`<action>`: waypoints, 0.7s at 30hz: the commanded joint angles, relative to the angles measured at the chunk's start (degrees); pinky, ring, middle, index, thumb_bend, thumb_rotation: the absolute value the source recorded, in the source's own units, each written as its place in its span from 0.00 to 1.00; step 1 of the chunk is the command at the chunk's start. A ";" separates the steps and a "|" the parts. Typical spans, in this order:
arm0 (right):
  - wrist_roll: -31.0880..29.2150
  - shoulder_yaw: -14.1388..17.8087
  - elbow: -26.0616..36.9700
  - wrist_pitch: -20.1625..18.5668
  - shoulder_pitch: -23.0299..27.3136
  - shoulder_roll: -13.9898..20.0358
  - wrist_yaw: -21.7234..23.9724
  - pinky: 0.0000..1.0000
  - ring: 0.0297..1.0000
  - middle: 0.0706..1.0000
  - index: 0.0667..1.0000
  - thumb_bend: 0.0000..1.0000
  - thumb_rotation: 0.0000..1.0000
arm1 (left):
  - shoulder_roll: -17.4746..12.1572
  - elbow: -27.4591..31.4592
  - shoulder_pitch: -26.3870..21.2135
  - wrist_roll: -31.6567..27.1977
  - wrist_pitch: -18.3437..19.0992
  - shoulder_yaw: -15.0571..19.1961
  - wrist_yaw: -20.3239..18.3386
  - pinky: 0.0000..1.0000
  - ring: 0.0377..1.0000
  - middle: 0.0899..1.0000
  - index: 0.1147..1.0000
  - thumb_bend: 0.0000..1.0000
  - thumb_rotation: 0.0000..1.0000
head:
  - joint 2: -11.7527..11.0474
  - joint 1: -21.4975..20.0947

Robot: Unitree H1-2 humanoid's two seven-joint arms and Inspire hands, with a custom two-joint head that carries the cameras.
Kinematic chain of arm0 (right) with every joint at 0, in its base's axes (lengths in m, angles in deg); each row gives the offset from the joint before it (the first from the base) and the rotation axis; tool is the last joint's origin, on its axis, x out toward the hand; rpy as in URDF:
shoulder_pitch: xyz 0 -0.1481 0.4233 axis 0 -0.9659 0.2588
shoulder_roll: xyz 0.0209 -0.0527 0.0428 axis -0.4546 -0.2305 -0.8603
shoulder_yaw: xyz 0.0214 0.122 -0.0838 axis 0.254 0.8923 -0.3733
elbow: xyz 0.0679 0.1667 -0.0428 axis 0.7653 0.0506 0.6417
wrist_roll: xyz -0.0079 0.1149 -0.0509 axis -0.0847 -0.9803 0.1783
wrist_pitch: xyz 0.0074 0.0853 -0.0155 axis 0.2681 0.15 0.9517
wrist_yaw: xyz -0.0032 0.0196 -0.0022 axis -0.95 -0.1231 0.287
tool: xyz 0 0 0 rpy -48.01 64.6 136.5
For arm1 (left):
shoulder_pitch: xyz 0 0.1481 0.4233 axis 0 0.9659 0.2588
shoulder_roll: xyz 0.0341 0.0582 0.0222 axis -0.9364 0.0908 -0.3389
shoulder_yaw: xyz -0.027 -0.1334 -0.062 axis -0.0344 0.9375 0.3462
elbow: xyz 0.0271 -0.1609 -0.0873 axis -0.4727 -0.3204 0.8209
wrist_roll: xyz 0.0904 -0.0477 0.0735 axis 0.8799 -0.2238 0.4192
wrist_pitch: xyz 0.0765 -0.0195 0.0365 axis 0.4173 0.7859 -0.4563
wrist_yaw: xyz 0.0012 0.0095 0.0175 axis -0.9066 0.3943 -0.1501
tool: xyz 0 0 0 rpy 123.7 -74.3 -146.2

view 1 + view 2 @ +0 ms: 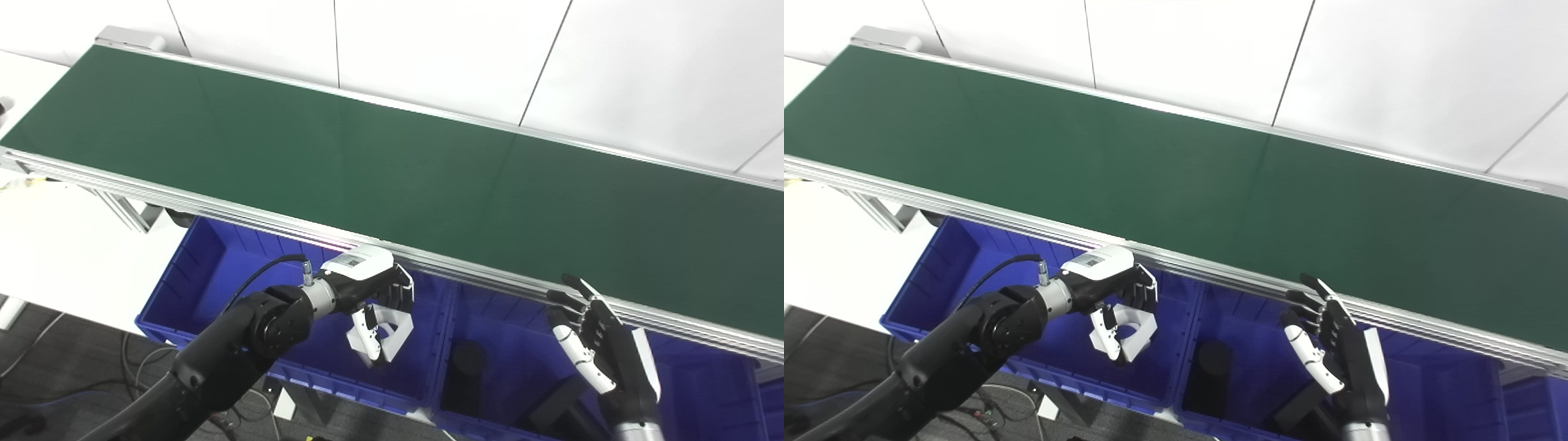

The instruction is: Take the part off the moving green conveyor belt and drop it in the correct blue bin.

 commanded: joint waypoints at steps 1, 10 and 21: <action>-0.13 0.24 1.49 0.39 0.66 -0.11 -0.27 0.66 0.71 0.74 0.85 0.40 0.49 | -0.76 2.07 -0.83 -0.68 0.45 0.58 -0.14 0.58 0.51 0.43 0.44 0.52 0.00 | 0.01 0.03; 0.05 0.17 1.33 0.52 0.65 -0.21 -0.36 0.65 0.71 0.74 0.85 0.40 0.50 | -0.91 3.40 -0.75 0.09 2.86 0.89 -1.70 0.71 0.70 0.71 0.70 0.90 0.07 | -0.19 -0.30; 0.24 0.07 1.34 0.58 0.51 -0.31 -0.44 0.65 0.71 0.74 0.85 0.40 0.49 | -0.93 3.61 -0.67 -0.13 3.45 0.94 -1.82 0.71 0.70 0.71 0.70 0.91 0.09 | -0.60 -0.66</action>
